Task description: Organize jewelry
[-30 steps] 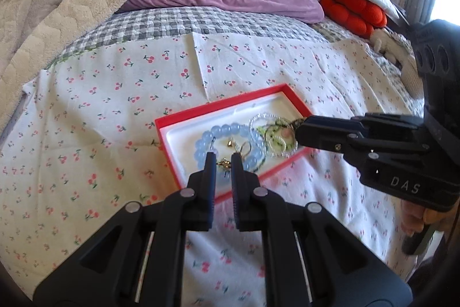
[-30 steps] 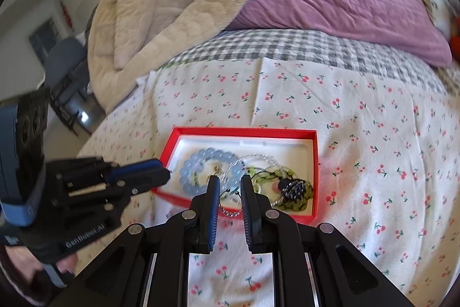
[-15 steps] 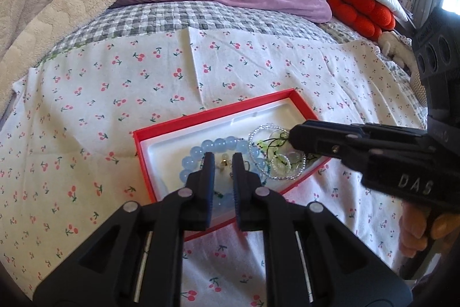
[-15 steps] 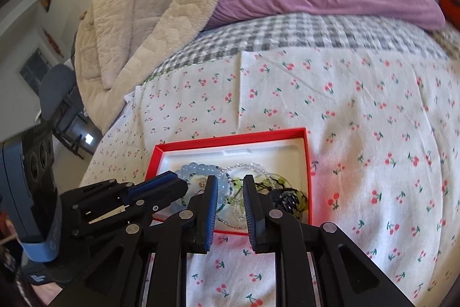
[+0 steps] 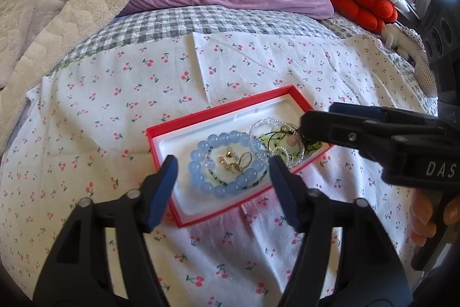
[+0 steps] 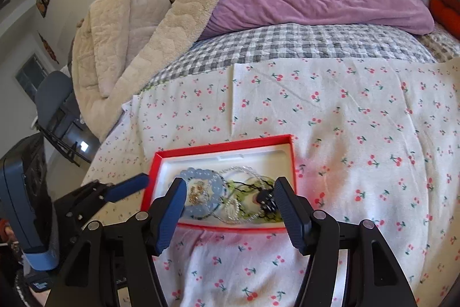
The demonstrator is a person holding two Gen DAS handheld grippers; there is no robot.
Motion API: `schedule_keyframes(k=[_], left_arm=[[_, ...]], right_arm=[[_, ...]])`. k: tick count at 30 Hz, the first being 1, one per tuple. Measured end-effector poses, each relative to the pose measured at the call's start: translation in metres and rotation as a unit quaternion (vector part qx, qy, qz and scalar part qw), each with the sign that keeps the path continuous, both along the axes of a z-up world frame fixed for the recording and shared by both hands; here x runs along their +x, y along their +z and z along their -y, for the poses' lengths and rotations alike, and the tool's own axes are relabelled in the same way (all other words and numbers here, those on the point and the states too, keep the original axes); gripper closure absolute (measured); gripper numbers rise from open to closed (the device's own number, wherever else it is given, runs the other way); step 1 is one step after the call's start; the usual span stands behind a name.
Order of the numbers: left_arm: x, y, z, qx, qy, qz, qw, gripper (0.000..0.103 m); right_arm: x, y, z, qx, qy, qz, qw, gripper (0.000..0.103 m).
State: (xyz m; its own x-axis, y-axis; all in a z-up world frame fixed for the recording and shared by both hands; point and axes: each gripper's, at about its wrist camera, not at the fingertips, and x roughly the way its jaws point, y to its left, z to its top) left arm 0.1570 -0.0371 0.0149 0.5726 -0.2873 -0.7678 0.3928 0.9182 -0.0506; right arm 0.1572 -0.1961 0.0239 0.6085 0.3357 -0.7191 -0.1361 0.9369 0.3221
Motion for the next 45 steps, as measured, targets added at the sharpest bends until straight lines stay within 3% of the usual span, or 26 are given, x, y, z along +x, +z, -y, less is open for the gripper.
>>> schedule_keyframes(k=[8, 12, 17, 27, 34, 45], left_arm=[[-0.017, 0.005, -0.009, 0.026, 0.036, -0.011, 0.9989, 0.016], [-0.031, 0.009, -0.020, 0.020, 0.071, -0.025, 0.9969, 0.002], [-0.051, 0.013, -0.030, 0.030, 0.104, -0.044, 0.9932, 0.001], [-0.096, 0.007, -0.050, 0.051, 0.163, -0.058, 0.9836, 0.001], [-0.106, 0.000, -0.045, 0.055, 0.156, -0.053, 0.9847, 0.001], [-0.101, -0.004, -0.043, 0.046, 0.160, -0.065, 0.9839, 0.001]], right_arm=[[-0.023, 0.005, 0.006, -0.058, -0.017, -0.010, 0.998, 0.022], [-0.040, 0.014, 0.002, -0.077, -0.026, -0.006, 0.997, 0.012], [-0.060, 0.025, -0.007, -0.114, -0.044, -0.009, 0.992, 0.000], [-0.107, 0.008, -0.013, -0.150, -0.065, -0.065, 0.984, 0.000], [-0.120, -0.004, -0.018, -0.186, -0.066, -0.071, 0.978, 0.000], [-0.111, -0.018, -0.022, -0.190, -0.065, -0.095, 0.975, 0.000]])
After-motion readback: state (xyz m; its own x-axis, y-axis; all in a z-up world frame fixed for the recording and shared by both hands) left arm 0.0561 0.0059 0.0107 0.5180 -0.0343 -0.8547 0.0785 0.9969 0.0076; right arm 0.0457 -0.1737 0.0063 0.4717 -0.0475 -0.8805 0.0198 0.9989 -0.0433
